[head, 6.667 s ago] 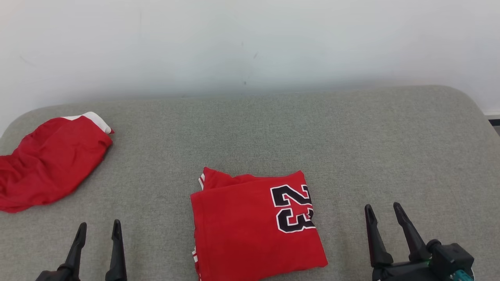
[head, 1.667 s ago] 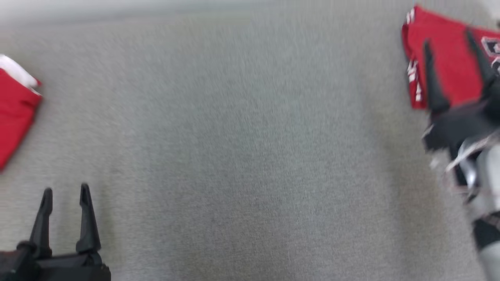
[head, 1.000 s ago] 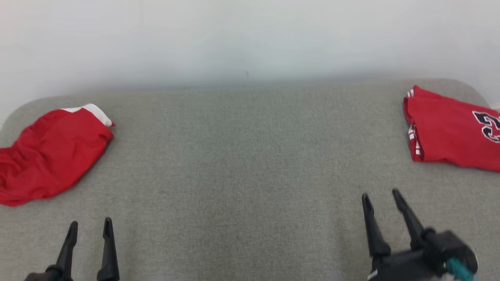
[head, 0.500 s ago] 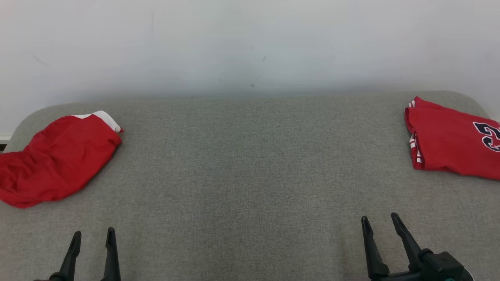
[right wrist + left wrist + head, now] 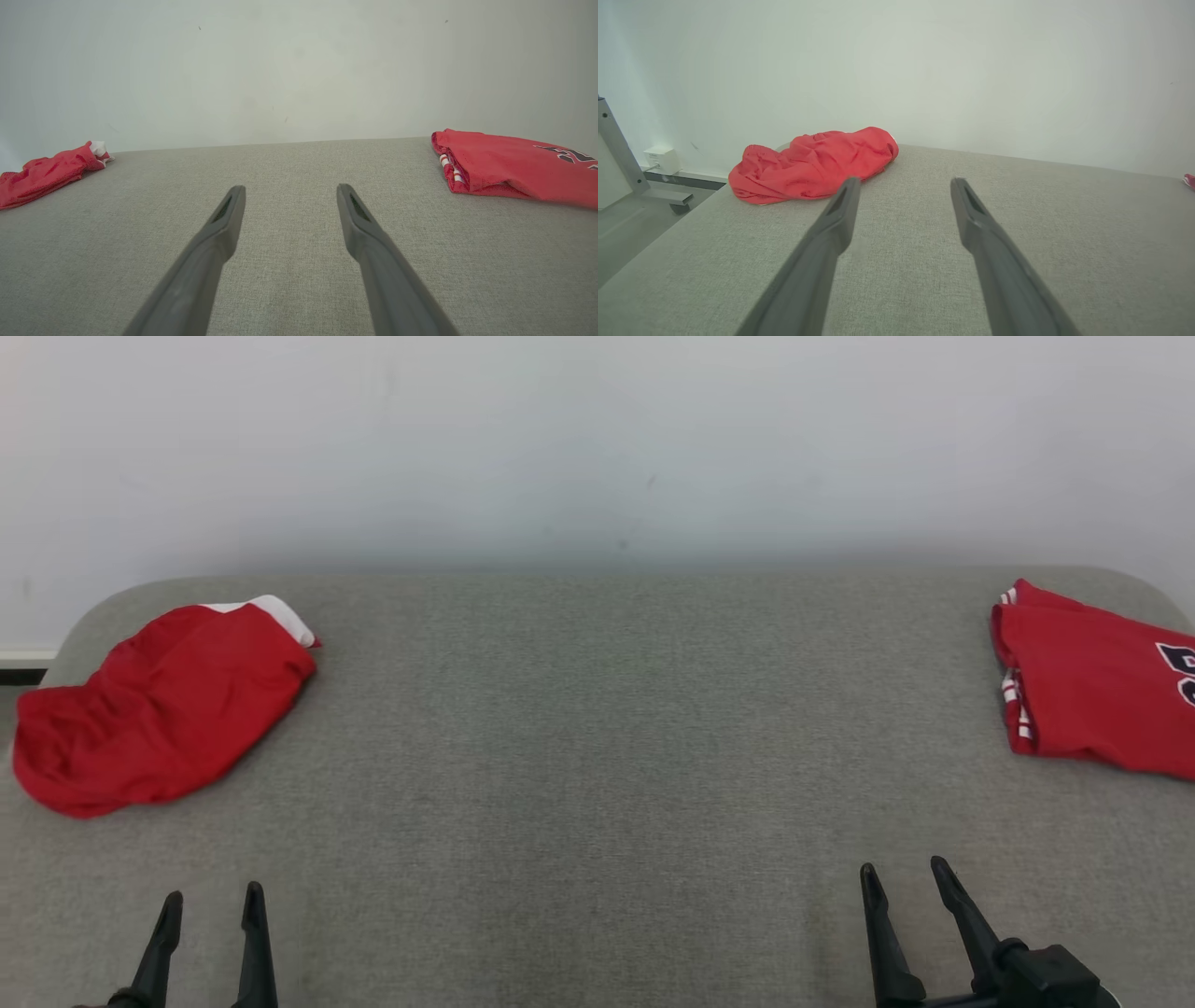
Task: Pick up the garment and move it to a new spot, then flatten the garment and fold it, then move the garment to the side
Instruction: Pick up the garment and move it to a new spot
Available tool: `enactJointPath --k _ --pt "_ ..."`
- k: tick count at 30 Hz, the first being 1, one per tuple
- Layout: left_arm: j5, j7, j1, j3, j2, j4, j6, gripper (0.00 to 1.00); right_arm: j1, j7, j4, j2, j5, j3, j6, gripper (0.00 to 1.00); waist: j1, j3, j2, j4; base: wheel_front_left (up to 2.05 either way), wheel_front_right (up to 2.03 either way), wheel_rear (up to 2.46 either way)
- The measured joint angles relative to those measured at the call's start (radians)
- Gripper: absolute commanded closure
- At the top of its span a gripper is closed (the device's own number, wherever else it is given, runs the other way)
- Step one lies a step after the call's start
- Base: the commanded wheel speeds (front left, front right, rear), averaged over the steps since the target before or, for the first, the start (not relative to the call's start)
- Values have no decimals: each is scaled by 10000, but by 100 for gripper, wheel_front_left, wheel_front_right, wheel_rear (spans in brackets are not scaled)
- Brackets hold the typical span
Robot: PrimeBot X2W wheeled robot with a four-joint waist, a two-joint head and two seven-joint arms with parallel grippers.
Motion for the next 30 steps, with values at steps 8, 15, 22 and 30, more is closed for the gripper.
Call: enactJointPath --k 8,15,22,30 --pt "52 0 -171 165 96 115 73 0 -30 -10 230 10 217 134 0 0 0 -19 0 808 0 0 0" --pt "52 0 -144 290 167 272 92 0 -191 -81 543 15 433 372 0 0 0 -45 1 1835 0 0 0" --pt "17 0 -79 462 278 311 161 0 -318 -136 834 15 541 497 0 0 -1 -76 0 3109 0 0 0" --pt "-96 0 93 721 297 305 222 0 -586 -180 1001 17 554 677 0 0 -1 -26 0 4302 0 0 0"
